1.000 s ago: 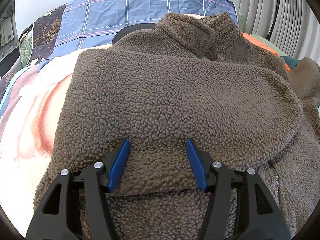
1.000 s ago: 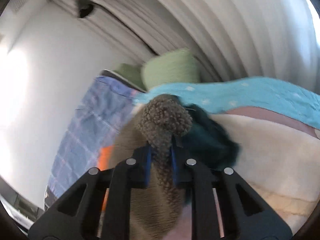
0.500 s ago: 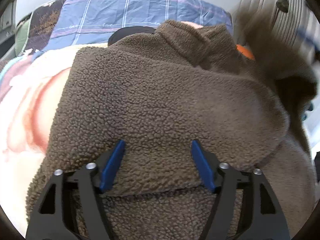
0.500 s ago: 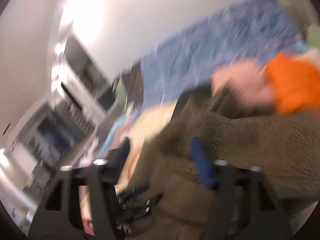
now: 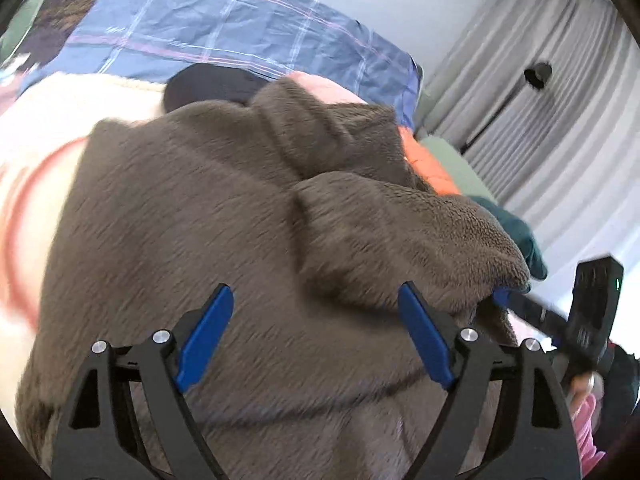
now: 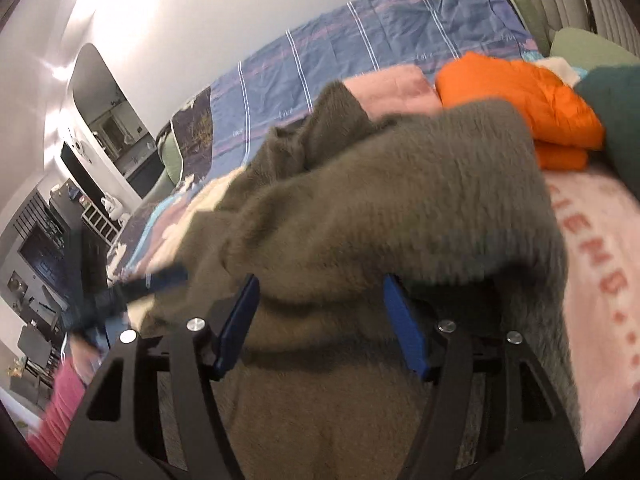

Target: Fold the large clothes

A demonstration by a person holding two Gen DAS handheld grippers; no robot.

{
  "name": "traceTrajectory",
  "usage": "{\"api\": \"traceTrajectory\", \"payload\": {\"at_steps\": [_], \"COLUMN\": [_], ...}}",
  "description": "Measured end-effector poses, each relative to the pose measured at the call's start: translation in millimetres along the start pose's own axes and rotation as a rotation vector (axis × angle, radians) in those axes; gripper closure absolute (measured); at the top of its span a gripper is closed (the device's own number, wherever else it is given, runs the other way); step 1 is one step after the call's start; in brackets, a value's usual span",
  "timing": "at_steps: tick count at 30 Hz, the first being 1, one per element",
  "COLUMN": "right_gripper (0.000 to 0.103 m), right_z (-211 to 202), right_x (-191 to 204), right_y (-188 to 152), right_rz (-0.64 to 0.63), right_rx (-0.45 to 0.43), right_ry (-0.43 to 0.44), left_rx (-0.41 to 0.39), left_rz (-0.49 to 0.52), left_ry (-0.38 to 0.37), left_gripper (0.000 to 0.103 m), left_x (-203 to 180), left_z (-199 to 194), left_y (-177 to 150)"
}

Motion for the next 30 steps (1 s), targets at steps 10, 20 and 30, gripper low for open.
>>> {"api": "traceTrajectory", "payload": {"at_steps": [10, 20, 30], "right_gripper": [0.041, 0.029, 0.060], "right_z": [43, -48, -35], "right_x": [-42, 25, 31], "right_y": [-36, -38, -7], "right_rz": [0.113, -0.159, -0.155], "right_rx": [0.101, 0.010, -0.020], "right_ry": [-0.071, -0.038, -0.058], "left_rx": [0.038, -0.217, -0.122], "left_rz": [0.248, 0.287, 0.167], "left_ry": [0.202, 0.357, 0.426], "left_gripper": [0.071, 0.068, 0.054], "left_x": [-47, 2, 52], "left_z": [64, -121, -92], "left_y": [23, 31, -6]}}
Point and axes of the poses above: each gripper's, at about its wrist camera, not at the fingertips, and z roughly the way its jaws point, x to its left, y to its top, the point moved 4 cm from there along z, roughly the way its jaws point, and after that the axes turned 2 degrees about y, right-handed, at the moved point
